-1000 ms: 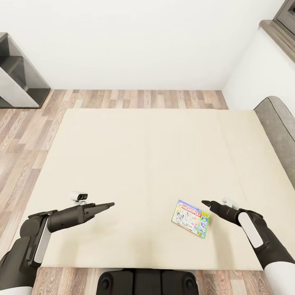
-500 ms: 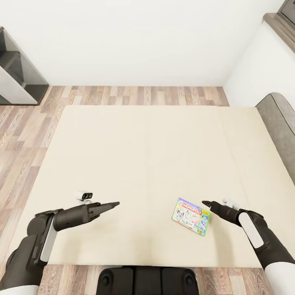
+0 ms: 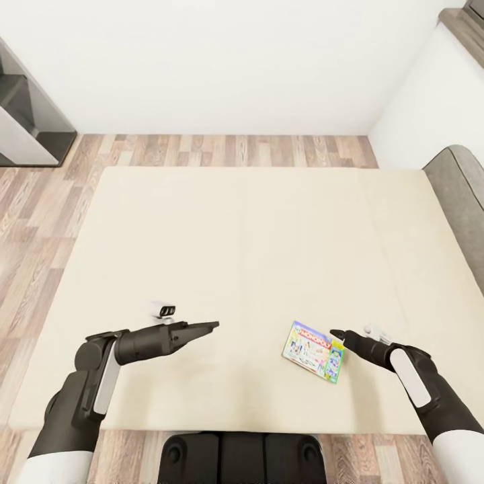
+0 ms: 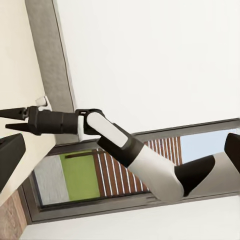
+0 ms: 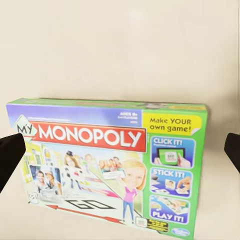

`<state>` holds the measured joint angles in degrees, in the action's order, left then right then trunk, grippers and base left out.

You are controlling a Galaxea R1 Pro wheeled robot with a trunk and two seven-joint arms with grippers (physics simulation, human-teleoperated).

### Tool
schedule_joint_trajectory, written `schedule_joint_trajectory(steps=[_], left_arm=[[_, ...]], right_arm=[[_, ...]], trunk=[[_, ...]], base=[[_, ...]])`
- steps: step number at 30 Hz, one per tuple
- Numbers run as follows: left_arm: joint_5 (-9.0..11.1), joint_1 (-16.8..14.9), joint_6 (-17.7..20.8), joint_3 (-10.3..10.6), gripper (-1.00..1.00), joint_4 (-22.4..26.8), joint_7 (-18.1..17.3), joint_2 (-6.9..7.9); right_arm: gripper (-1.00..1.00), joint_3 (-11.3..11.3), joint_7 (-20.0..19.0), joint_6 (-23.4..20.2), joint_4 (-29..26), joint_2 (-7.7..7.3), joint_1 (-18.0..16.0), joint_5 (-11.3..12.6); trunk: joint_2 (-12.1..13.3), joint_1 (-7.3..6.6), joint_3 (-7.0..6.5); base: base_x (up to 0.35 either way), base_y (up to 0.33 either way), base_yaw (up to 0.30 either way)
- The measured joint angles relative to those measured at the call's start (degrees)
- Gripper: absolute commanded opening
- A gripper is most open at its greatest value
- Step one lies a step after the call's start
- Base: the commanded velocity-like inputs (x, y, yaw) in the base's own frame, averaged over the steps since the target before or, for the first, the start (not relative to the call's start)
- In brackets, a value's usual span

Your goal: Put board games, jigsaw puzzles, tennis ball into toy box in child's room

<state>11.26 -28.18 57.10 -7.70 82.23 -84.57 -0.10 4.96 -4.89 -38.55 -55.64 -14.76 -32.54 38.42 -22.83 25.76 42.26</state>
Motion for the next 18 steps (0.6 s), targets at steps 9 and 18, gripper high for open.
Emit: schedule_joint_trajectory(steps=[9, 18], left_arm=[[0.0, -0.8, -0.2, 2.6, 1.00, 0.6, 0.2, -1.78], [0.0, -1.0, -0.3, 2.5, 1.00, 1.2, -0.6, -0.25]], right_arm=[[1.00, 0.0, 0.0, 0.1, 0.0, 0.17, 0.0, 0.0], [1.00, 0.0, 0.0, 0.1, 0.0, -0.05, 0.1, 0.0]], trunk=[[0.0, 0.00, 0.84], [0.0, 0.00, 1.68]], base=[[0.000, 0.000, 0.000], [0.000, 0.000, 0.000]])
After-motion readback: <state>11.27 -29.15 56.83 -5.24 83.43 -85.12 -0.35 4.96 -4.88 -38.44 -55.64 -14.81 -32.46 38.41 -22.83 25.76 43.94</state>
